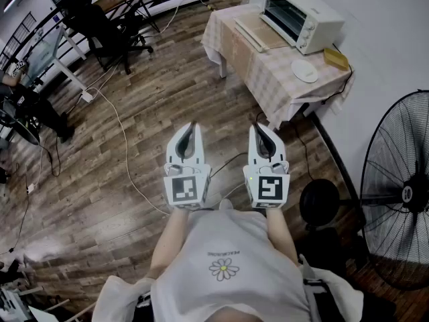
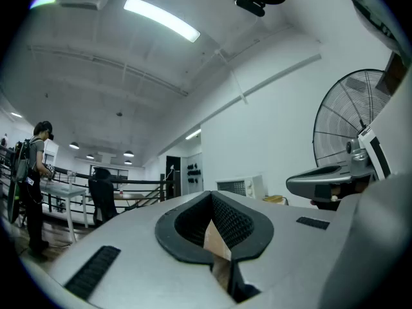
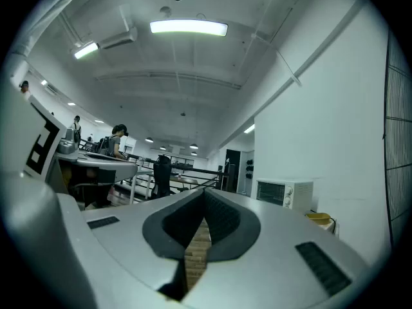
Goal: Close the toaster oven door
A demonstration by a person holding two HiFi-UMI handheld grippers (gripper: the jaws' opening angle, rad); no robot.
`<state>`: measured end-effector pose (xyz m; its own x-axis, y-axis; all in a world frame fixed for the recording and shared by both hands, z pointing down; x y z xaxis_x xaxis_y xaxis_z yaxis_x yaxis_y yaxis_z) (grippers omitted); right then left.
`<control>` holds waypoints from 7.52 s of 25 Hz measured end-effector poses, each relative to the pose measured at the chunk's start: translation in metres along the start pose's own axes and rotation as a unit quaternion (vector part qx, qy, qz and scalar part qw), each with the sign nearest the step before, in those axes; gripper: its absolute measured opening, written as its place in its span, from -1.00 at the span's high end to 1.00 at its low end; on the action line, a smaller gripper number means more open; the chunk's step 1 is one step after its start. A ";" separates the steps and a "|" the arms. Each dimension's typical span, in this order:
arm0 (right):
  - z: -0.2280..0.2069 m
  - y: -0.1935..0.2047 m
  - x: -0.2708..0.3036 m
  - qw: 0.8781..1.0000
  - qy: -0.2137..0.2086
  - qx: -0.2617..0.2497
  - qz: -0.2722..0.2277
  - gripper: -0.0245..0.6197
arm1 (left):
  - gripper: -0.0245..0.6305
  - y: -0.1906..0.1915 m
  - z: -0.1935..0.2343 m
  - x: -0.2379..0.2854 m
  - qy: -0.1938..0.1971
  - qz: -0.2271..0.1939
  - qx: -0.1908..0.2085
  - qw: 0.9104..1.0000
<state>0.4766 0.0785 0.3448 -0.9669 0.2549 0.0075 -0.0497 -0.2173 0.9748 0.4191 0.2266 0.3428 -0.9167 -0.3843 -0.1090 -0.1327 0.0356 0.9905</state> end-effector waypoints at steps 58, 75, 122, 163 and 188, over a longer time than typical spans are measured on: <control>-0.094 0.025 0.307 0.999 -0.046 0.002 -0.003 0.89 | 0.88 0.047 0.129 0.326 -0.027 0.003 -0.031 0.999; -0.188 0.051 0.519 0.995 0.057 0.065 0.044 0.89 | 0.88 0.069 0.199 0.589 0.059 0.017 -0.055 0.997; -0.348 0.104 0.375 0.962 0.258 0.059 0.064 0.90 | 0.88 0.071 -0.100 0.631 0.294 0.004 -0.054 0.954; -0.320 0.102 0.432 0.840 0.522 0.045 0.140 0.89 | 0.88 0.089 -0.107 0.724 0.508 0.002 -0.078 0.858; -0.317 0.113 0.474 0.889 0.436 0.082 0.116 0.89 | 0.24 0.203 -0.087 0.762 0.393 0.349 -0.334 0.782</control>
<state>-0.0668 -0.1239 0.3875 -0.7765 -0.6211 0.1061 0.1435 -0.0104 0.9896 -0.2731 -0.1394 0.4682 -0.1279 -0.9441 0.3038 0.7641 0.1015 0.6371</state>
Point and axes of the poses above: the fingertips, and each gripper's own axes: x forward along the fingers, z to its left, y out of its underside, the point moved 3 cm from there along -x, backward along the fingers, and after that the axes turned 15 degrees about -y, right-handed, at the moved point
